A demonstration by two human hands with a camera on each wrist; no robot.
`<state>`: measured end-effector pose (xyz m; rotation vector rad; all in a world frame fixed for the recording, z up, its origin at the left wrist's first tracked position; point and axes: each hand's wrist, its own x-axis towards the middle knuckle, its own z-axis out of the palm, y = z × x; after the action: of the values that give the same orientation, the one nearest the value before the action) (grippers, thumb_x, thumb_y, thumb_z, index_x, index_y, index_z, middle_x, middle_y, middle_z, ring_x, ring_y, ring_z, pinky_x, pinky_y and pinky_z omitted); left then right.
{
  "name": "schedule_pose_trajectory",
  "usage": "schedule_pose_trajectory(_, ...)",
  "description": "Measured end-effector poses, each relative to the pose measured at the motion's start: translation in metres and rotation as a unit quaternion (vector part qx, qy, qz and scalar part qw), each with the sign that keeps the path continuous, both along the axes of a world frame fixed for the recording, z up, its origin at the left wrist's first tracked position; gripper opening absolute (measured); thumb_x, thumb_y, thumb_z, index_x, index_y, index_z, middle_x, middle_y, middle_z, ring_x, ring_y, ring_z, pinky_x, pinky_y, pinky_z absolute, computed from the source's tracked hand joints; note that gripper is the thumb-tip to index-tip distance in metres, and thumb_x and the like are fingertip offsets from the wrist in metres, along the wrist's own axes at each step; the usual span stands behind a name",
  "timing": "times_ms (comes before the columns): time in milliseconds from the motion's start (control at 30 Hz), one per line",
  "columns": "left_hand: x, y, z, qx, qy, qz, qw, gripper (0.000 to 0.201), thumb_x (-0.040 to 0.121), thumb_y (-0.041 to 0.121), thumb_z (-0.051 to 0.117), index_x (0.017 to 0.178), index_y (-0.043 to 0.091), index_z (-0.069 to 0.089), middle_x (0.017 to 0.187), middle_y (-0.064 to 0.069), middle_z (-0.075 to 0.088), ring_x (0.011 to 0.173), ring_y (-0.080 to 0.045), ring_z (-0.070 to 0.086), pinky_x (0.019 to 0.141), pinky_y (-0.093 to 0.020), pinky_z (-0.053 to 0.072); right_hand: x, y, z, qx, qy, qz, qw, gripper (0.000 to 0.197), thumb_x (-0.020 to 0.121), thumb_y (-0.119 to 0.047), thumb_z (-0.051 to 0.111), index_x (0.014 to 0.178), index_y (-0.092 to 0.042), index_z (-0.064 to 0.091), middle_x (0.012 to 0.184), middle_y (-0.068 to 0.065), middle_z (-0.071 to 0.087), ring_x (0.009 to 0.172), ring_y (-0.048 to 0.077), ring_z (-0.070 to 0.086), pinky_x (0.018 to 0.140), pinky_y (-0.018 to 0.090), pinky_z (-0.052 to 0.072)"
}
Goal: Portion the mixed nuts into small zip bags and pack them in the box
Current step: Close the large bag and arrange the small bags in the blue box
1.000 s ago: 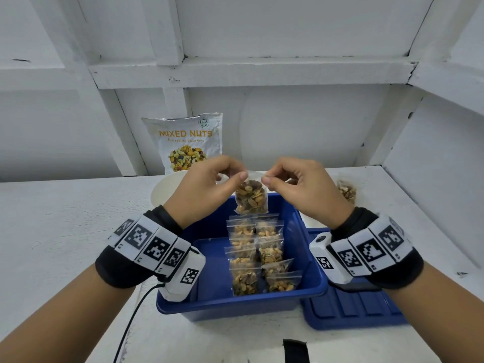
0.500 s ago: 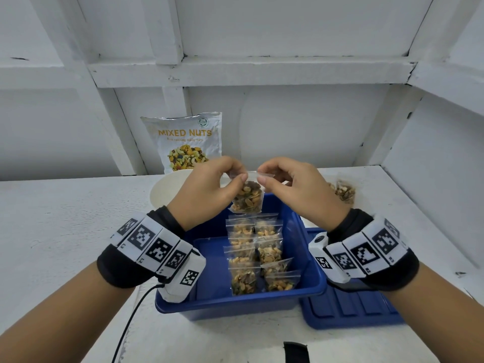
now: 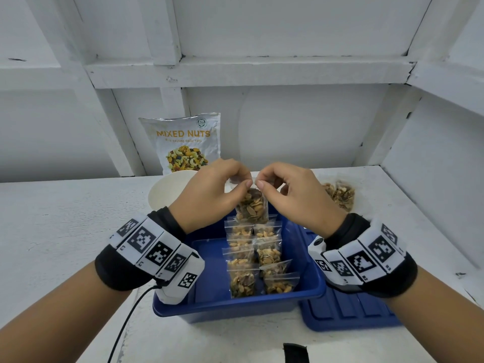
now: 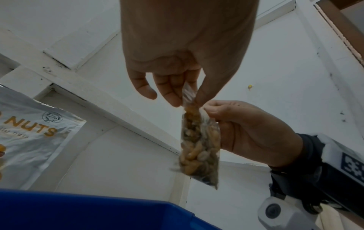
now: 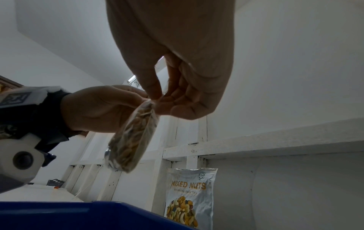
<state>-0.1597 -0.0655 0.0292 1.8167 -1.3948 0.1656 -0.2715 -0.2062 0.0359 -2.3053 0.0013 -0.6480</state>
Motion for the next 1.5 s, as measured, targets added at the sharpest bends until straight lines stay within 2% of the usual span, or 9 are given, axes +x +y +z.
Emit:
schedule_pose_trajectory(167, 0.000, 0.001, 0.000, 0.002, -0.007, -0.007, 1.000, 0.034, 0.081, 0.038, 0.046, 0.085, 0.010, 0.064, 0.077, 0.012, 0.056, 0.078, 0.017, 0.049, 0.070, 0.000, 0.034, 0.002, 0.000, -0.001, -0.006, 0.023, 0.015, 1.000, 0.003, 0.087, -0.010, 0.060, 0.084, -0.011, 0.062, 0.077, -0.010, 0.061, 0.078, 0.008, 0.055, 0.062, 0.008, 0.040)
schedule_pose_trajectory(300, 0.003, 0.000, -0.002, 0.013, 0.000, -0.015, 1.000, 0.032, 0.081, 0.040, 0.047, 0.084, 0.013, 0.064, 0.076, 0.016, 0.055, 0.077, 0.008, 0.051, 0.070, -0.006, 0.037, 0.004, -0.003, -0.004, -0.008, 0.009, 0.027, 1.000, 0.006, 0.085, -0.008, 0.060, 0.081, -0.005, 0.063, 0.072, 0.001, 0.062, 0.069, 0.010, 0.054, 0.058, 0.010, 0.039)
schedule_pose_trajectory(533, 0.012, 0.009, 0.014, 0.098, -0.002, -0.042, 0.994, 0.034, 0.079, 0.046, 0.046, 0.083, 0.019, 0.065, 0.076, 0.010, 0.064, 0.080, -0.005, 0.057, 0.069, -0.015, 0.043, 0.000, -0.010, -0.002, 0.035, 0.067, 0.048, 0.996, 0.004, 0.087, -0.014, 0.061, 0.088, -0.014, 0.065, 0.079, -0.012, 0.063, 0.077, 0.000, 0.057, 0.065, 0.006, 0.040)
schedule_pose_trajectory(667, 0.029, 0.023, 0.016, 0.182, 0.002, -0.041, 0.982, 0.008, 0.086, 0.031, 0.062, 0.078, 0.030, 0.062, 0.075, 0.012, 0.066, 0.080, 0.000, 0.058, 0.069, -0.012, 0.045, -0.002, -0.049, -0.007, 0.053, 0.116, -0.035, 0.991, 0.013, 0.088, -0.026, 0.059, 0.100, -0.023, 0.063, 0.089, -0.013, 0.063, 0.081, 0.001, 0.059, 0.072, 0.008, 0.045)
schedule_pose_trajectory(800, 0.047, 0.033, -0.004, 0.285, -0.009, 0.008, 0.958, 0.033, 0.080, 0.052, 0.050, 0.084, 0.024, 0.068, 0.079, 0.011, 0.067, 0.075, -0.005, 0.060, 0.069, -0.017, 0.048, 0.008, -0.111, -0.040, 0.034, 0.181, -0.174, 0.967, 0.020, 0.090, -0.021, 0.057, 0.107, -0.012, 0.064, 0.101, 0.003, 0.065, 0.089, 0.015, 0.058, 0.075, 0.024, 0.044)
schedule_pose_trajectory(967, 0.056, 0.024, -0.031, 0.399, -0.023, 0.031, 0.916, 0.015, 0.090, 0.025, 0.057, 0.097, 0.019, 0.069, 0.097, 0.004, 0.070, 0.084, -0.005, 0.057, 0.079, -0.016, 0.043, 0.020, -0.154, -0.093, 0.021, 0.296, -0.246, 0.923, 0.038, 0.090, -0.011, 0.052, 0.129, -0.010, 0.052, 0.122, 0.017, 0.058, 0.110, 0.027, 0.054, 0.089, 0.028, 0.039)
schedule_pose_trajectory(1067, 0.057, 0.016, -0.041, 0.437, -0.037, 0.036, 0.898, 0.018, 0.091, 0.024, 0.054, 0.102, 0.019, 0.068, 0.102, 0.003, 0.068, 0.087, -0.006, 0.055, 0.083, -0.018, 0.041, 0.026, -0.159, -0.112, 0.001, 0.303, -0.244, 0.921, 0.043, 0.091, -0.005, 0.047, 0.134, -0.011, 0.048, 0.122, 0.017, 0.059, 0.101, 0.028, 0.057, 0.087, 0.027, 0.040)
schedule_pose_trajectory(1233, 0.061, 0.010, -0.050, 0.483, -0.052, 0.055, 0.872, 0.023, 0.093, 0.023, 0.050, 0.108, 0.019, 0.067, 0.107, 0.001, 0.067, 0.097, -0.013, 0.057, 0.088, -0.022, 0.042, 0.035, -0.163, -0.123, 0.008, 0.265, -0.282, 0.922, 0.024, 0.092, -0.007, 0.047, 0.113, -0.007, 0.059, 0.106, 0.018, 0.065, 0.082, 0.023, 0.055, 0.072, 0.025, 0.039)
schedule_pose_trajectory(1500, 0.064, 0.012, -0.044, 0.503, -0.050, 0.046, 0.861, 0.028, 0.093, 0.025, 0.050, 0.117, 0.019, 0.064, 0.112, 0.001, 0.066, 0.100, -0.014, 0.057, 0.087, -0.020, 0.040, 0.030, -0.157, -0.109, -0.002, 0.231, -0.272, 0.934, 0.012, 0.091, -0.013, 0.055, 0.097, -0.006, 0.064, 0.095, 0.009, 0.064, 0.084, 0.019, 0.052, 0.071, 0.022, 0.033)
